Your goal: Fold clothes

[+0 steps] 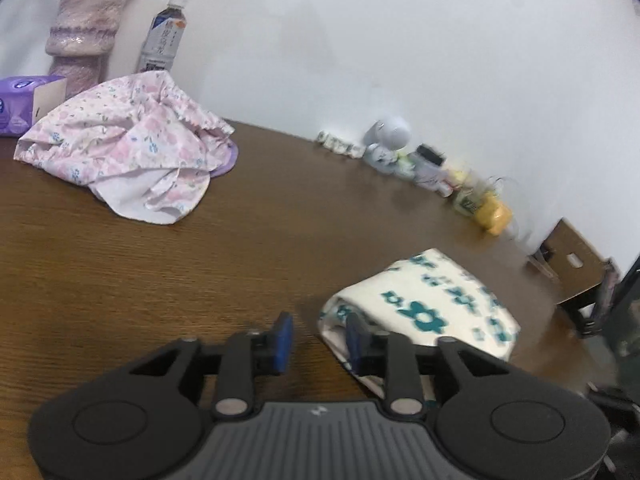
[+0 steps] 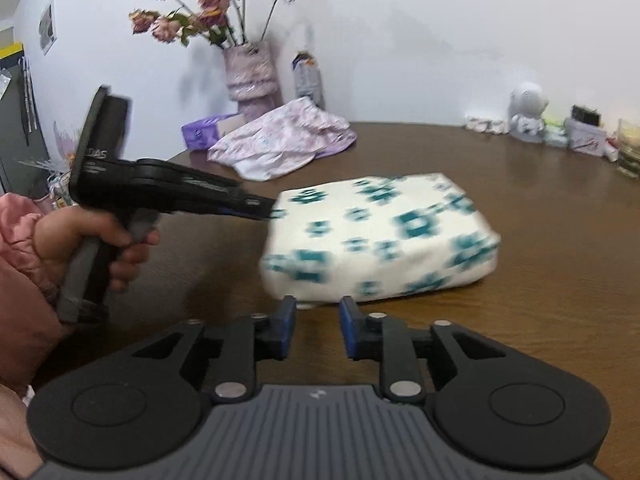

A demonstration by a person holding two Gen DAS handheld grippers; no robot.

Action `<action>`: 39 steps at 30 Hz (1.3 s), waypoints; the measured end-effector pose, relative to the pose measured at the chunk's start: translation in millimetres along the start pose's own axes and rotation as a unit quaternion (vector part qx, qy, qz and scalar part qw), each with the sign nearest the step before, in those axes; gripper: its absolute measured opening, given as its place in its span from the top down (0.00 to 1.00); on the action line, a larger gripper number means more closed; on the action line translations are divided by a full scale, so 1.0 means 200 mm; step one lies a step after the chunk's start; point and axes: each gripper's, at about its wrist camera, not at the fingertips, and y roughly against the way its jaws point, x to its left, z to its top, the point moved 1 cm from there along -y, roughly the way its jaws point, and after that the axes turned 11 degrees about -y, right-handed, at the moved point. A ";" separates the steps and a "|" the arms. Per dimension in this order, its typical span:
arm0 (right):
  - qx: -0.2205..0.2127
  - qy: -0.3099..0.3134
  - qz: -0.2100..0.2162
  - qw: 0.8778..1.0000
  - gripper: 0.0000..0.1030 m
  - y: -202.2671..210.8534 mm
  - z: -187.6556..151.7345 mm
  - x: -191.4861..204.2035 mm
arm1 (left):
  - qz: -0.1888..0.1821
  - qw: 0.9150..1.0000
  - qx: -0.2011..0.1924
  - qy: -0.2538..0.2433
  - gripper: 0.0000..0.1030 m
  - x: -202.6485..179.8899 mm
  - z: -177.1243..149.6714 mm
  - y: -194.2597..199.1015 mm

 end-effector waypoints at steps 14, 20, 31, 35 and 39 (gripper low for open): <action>0.030 0.082 0.013 0.996 0.62 -0.22 0.22 -0.40 | -0.052 0.981 0.062 -0.178 0.81 -0.45 -0.13 -0.04; 0.060 0.041 0.099 0.992 0.80 -0.19 0.26 -0.39 | -0.030 0.979 0.075 -0.189 0.82 -0.28 -0.02 -0.03; 0.060 0.045 0.145 0.986 0.79 -0.25 0.12 -0.07 | 0.026 0.993 0.042 -0.103 0.73 -0.02 -0.01 0.02; 0.053 0.041 0.145 0.987 0.78 -0.26 0.10 -0.01 | 0.035 0.994 0.029 -0.098 0.60 -0.01 -0.04 0.06; 0.046 0.038 0.141 0.988 0.74 -0.26 0.09 0.00 | 0.034 0.994 0.019 -0.100 0.53 -0.03 -0.06 0.08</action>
